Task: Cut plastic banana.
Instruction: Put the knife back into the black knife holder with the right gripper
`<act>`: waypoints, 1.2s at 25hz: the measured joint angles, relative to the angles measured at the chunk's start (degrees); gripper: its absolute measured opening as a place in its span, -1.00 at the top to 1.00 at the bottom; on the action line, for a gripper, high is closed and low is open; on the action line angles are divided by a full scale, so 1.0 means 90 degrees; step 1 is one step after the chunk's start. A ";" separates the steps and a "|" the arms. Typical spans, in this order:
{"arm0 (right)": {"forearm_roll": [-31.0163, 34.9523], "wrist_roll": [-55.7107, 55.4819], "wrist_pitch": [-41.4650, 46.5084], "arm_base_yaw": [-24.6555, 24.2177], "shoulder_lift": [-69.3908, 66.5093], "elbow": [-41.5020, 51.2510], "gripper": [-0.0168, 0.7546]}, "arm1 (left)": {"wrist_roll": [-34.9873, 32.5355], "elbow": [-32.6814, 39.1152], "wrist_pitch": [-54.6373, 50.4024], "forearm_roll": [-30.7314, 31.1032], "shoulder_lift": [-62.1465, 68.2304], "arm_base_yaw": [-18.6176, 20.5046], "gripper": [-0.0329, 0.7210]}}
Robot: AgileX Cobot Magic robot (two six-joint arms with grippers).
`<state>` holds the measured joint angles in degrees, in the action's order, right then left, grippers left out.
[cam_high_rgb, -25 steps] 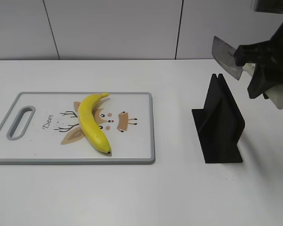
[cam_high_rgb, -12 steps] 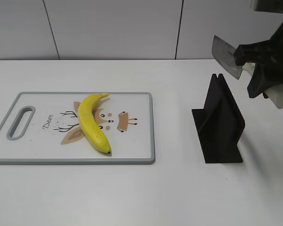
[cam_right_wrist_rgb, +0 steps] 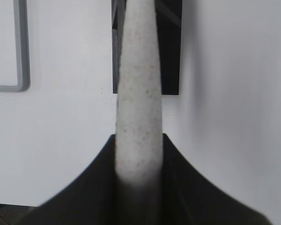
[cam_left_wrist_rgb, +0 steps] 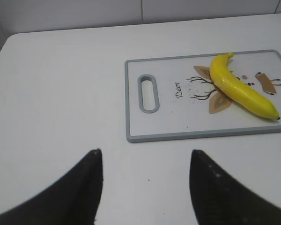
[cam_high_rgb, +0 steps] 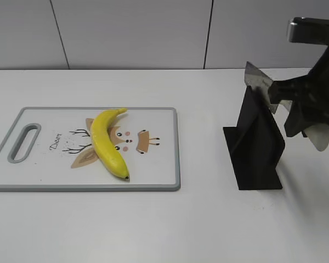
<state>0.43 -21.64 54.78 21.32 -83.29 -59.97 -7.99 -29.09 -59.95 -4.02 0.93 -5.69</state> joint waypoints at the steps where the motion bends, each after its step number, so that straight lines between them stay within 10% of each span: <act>1: 0.0014 0.0000 -0.0077 0.0000 0.0000 0.0050 0.48 | 0.0000 0.0000 0.0000 0.0000 0.0000 0.0000 -0.58; 24: 0.0222 0.0070 -0.0086 0.0000 -0.0466 0.0170 0.48 | 0.0005 0.0000 0.0000 0.0000 0.0000 0.0000 -0.54; 30: 0.0277 0.0193 0.0229 0.0000 -0.0466 0.0170 -0.23 | 0.0005 0.0000 0.0000 0.0000 0.0000 0.0000 -0.54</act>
<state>2.93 -19.89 56.84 21.32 -87.48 -58.44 -7.94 -29.09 -59.95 -4.02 0.93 -5.69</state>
